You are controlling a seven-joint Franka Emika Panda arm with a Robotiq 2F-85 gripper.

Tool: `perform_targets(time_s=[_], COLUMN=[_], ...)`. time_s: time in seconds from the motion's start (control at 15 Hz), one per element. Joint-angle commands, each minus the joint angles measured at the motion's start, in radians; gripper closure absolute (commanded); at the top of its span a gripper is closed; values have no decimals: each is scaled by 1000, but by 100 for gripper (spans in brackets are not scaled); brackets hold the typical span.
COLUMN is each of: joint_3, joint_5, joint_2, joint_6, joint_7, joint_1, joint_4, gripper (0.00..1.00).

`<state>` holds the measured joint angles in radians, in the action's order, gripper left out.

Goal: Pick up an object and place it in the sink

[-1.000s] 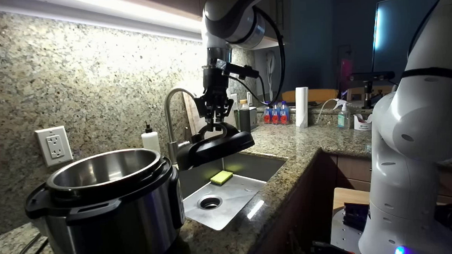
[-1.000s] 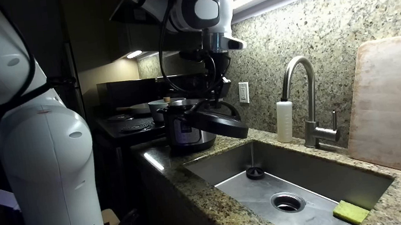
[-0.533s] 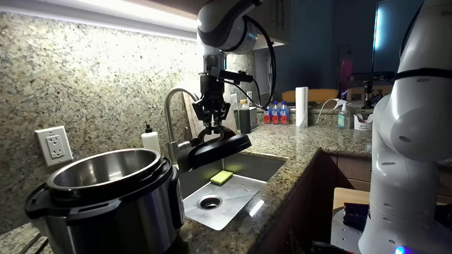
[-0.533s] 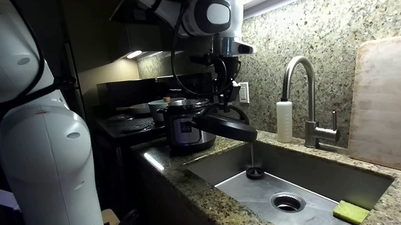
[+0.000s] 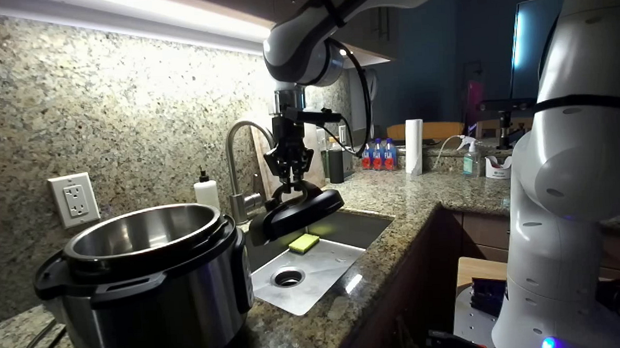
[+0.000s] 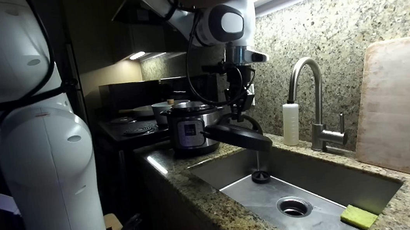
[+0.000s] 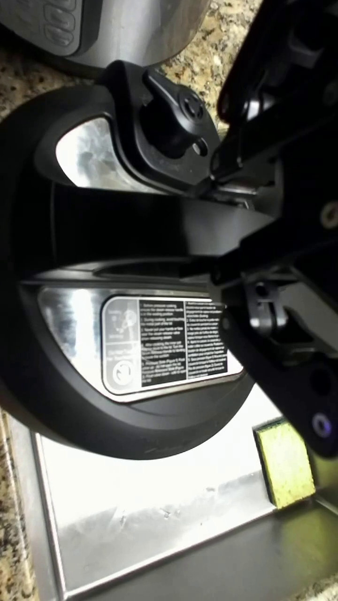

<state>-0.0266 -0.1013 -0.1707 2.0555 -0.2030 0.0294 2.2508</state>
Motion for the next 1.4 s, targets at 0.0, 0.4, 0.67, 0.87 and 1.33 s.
perform_targets(time_s=[0.0, 0.4, 0.67, 0.87, 1.33], joint_3=[3, 2, 2, -1, -11], joint_5=[14, 17, 26, 24, 41], joint_2=[22, 82, 122, 158, 230], joint_6=[34, 154, 218, 245, 258], joint_7=[26, 86, 106, 112, 124], joint_1=[3, -7, -6, -4, 3], joint_4=[-23, -21, -16, -20, -44], gripper=[87, 87, 87, 87, 87])
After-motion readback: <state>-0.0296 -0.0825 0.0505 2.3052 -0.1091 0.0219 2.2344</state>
